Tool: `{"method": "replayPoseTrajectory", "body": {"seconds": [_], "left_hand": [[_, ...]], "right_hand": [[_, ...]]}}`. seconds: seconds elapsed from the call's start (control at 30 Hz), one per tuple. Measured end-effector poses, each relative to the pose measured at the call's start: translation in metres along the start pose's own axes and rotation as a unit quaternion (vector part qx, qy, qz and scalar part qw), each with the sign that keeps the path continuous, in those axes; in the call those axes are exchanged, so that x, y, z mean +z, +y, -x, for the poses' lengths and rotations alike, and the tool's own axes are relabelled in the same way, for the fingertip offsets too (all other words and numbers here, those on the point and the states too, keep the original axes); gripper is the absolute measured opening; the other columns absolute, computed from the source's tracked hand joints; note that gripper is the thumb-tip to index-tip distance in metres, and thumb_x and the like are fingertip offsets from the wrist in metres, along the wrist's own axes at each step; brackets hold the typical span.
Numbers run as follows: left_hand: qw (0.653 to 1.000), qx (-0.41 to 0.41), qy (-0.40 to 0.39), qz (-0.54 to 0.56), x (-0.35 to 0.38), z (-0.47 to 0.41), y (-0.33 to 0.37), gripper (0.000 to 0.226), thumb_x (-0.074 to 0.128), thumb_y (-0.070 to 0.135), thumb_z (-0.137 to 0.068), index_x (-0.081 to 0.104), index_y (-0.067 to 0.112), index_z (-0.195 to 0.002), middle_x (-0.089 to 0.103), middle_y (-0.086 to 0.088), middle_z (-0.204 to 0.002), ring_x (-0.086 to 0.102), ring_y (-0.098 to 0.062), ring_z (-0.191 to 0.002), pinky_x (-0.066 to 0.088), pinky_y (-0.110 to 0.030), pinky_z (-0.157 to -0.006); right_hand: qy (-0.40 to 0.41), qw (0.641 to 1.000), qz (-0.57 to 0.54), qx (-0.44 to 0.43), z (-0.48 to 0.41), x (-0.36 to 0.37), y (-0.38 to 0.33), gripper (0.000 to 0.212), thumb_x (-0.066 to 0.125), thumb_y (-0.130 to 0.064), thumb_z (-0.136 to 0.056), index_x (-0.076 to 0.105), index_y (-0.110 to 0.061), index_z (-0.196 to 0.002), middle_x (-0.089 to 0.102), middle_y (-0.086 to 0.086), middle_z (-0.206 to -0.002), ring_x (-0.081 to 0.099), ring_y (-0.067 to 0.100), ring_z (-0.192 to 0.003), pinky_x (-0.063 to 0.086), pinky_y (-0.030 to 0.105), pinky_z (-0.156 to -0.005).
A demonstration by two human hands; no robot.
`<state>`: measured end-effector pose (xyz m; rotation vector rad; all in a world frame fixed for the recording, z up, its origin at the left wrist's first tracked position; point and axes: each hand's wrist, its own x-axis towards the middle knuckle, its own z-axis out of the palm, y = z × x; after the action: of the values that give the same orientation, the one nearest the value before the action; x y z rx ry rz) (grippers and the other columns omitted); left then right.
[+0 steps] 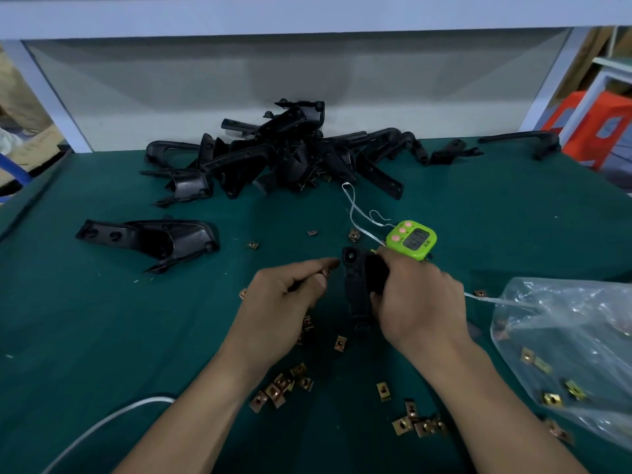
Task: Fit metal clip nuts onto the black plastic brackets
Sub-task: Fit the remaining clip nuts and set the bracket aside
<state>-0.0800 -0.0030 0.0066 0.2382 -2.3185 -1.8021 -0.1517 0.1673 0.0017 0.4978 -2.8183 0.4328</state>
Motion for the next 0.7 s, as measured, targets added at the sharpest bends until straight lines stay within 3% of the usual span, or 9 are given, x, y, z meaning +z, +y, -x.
{"method": "replayPoseTrajectory", "body": {"seconds": [0.1, 0.23, 0.4, 0.7], "left_hand": [[0.998, -0.013, -0.043, 0.041, -0.0004, 0.0013, 0.0037, 0.037, 0.06, 0.012, -0.101, 0.079, 0.043, -0.094, 0.065, 0.013, -0.069, 0.053, 0.0, -0.063, 0.044, -0.009, -0.065], [0.993, -0.032, -0.086, 0.079, -0.0018, 0.0019, 0.0039, 0.021, 0.067, 0.01, -0.096, 0.082, 0.017, -0.083, 0.067, -0.002, -0.068, 0.053, -0.012, -0.052, 0.045, -0.017, -0.056], [0.992, -0.034, -0.082, 0.089, -0.0061, 0.002, 0.0047, 0.017, 0.078, 0.03, -0.079, 0.079, 0.02, -0.065, 0.066, -0.004, -0.059, 0.055, -0.013, -0.045, 0.044, -0.02, -0.048], [0.987, -0.04, -0.041, 0.151, -0.0024, 0.005, 0.0039, 0.018, 0.076, 0.029, -0.08, 0.081, 0.012, -0.078, 0.075, -0.015, -0.075, 0.071, -0.019, -0.062, 0.053, -0.022, -0.055]], "right_hand": [[0.003, 1.0, 0.012, 0.004, 0.0002, 0.0021, 0.0008, 0.013, 0.062, -0.028, -0.081, 0.052, -0.028, -0.089, 0.063, -0.005, -0.071, 0.064, 0.03, -0.074, 0.03, 0.033, -0.058], [0.002, 1.0, 0.017, -0.002, 0.0001, 0.0022, 0.0009, 0.015, 0.063, -0.026, -0.079, 0.053, -0.029, -0.09, 0.064, -0.004, -0.073, 0.065, 0.031, -0.076, 0.03, 0.033, -0.059], [-0.002, 1.0, 0.024, -0.012, -0.0008, -0.0004, 0.0029, 0.018, 0.061, -0.024, -0.08, 0.058, -0.029, -0.097, 0.067, -0.003, -0.077, 0.065, 0.033, -0.078, 0.032, 0.034, -0.061], [-0.016, 0.999, 0.029, -0.021, -0.001, -0.0015, 0.0025, 0.022, 0.061, -0.022, -0.08, 0.059, -0.03, -0.099, 0.069, -0.002, -0.082, 0.065, 0.033, -0.081, 0.034, 0.034, -0.061]]}}
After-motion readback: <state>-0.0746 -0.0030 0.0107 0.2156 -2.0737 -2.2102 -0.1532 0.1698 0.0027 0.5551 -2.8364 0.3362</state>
